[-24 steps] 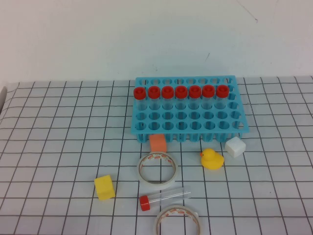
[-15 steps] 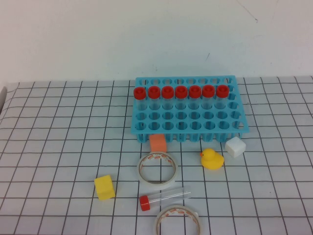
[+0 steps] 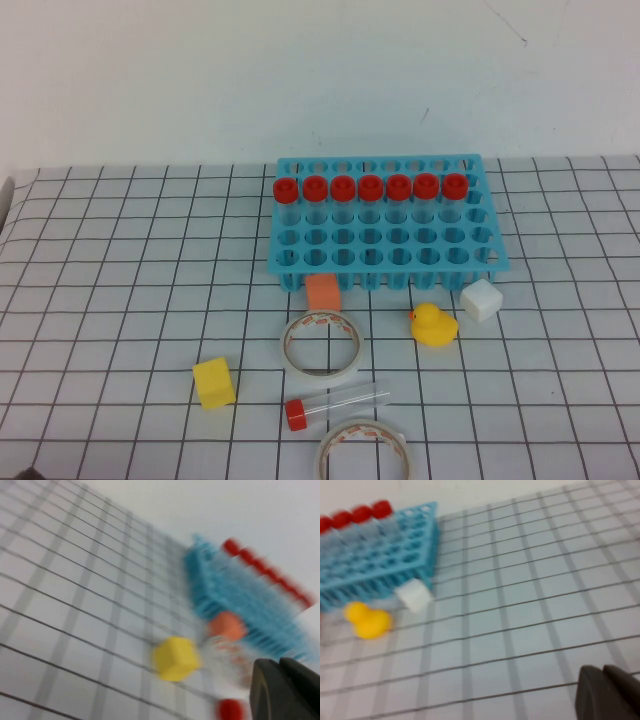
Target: Place the test tubes
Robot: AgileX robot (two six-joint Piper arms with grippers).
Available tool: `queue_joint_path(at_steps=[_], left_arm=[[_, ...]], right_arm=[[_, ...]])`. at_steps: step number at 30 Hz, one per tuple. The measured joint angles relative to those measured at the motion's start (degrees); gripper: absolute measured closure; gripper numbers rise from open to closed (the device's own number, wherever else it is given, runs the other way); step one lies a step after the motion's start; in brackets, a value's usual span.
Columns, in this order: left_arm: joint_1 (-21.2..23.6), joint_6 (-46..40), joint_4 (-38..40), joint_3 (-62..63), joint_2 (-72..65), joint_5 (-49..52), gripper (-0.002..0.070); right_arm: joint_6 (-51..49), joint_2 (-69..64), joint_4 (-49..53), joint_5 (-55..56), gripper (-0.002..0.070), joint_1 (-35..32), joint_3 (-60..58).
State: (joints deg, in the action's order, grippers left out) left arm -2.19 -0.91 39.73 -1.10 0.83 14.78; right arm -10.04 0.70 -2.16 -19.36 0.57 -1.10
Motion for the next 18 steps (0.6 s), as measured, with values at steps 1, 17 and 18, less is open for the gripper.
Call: queue_joint_path(at_steps=[1, 17, 18], left_arm=[[0.0, 0.4, 5.0, 0.0, 0.0, -0.3, 0.0676], [0.0, 0.9, 19.5, 0.0, 0.0, -3.8, 0.0676], [0.0, 0.3, 19.7, 0.0, 0.0, -3.8, 0.0676]], right_arm=[[0.0, 0.0, -3.5, 0.0, 0.0678, 0.0, 0.0], [1.6, 0.0, -51.2, 0.6, 0.0678, 0.0, -0.4], [2.4, 0.0, -51.2, 0.6, 0.0678, 0.0, -0.4]])
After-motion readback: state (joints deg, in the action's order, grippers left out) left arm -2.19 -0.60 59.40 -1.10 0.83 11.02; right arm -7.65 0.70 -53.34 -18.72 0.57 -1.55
